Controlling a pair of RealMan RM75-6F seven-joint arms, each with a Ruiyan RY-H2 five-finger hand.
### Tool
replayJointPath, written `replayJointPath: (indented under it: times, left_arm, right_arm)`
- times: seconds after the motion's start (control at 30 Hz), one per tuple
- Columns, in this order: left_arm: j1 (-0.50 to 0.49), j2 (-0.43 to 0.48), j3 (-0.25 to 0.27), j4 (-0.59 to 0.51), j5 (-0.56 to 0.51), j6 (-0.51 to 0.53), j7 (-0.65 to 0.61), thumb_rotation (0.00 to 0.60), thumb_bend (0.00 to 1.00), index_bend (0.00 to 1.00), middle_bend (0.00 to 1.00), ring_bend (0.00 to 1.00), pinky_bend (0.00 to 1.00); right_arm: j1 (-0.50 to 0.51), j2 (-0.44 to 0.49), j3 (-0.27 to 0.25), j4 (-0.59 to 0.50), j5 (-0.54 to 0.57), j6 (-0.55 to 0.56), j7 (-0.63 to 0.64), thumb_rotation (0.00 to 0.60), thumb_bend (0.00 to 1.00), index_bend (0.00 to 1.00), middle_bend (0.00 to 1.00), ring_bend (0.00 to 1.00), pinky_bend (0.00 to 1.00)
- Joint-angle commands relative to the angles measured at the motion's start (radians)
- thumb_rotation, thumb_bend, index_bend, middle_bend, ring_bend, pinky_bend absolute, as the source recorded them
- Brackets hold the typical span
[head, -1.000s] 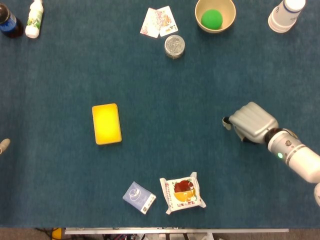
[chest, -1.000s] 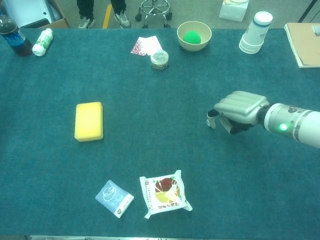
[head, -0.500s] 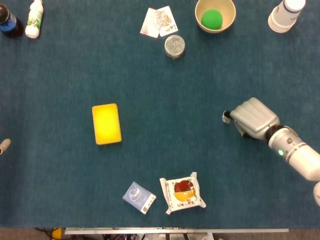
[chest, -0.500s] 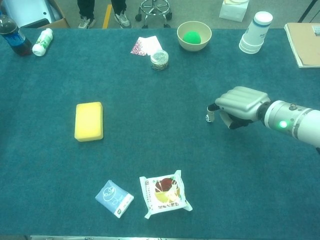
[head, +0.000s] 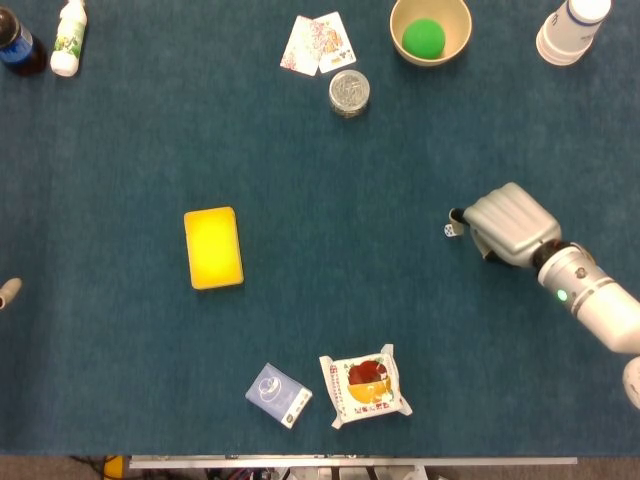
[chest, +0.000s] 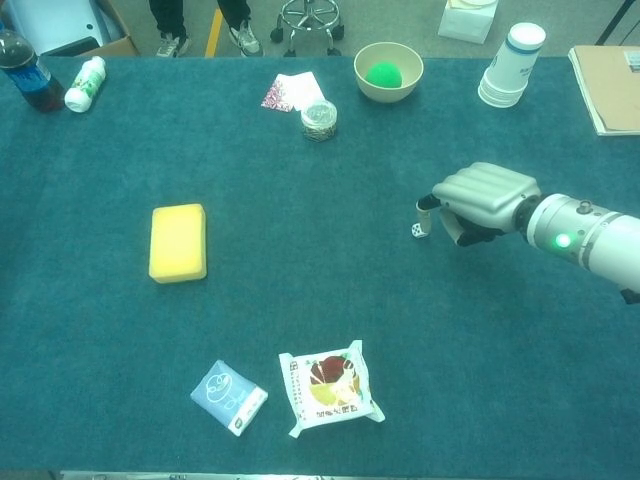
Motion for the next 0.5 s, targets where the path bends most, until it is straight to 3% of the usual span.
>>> replayJointPath:
  times: [0.03, 0.5]
  left_arm:
    - [-0.001, -0.001, 0.000, 0.003, -0.001, -0.002, -0.001, 0.600, 0.00, 0.08, 0.00, 0.00, 0.04]
    - [-0.002, 0.000, -0.001, 0.003, -0.003, -0.006, -0.003, 0.600, 0.00, 0.08, 0.00, 0.00, 0.04]
  right_arm:
    - [-0.009, -0.010, 0.010, 0.019, -0.018, 0.002, 0.021, 0.600, 1.00, 0.35, 1.00, 1.00, 1.00]
    - [-0.042, -0.008, 0.040, 0.041, -0.132, 0.016, 0.136, 0.600, 1.00, 0.35, 1.00, 1.00, 1.00]
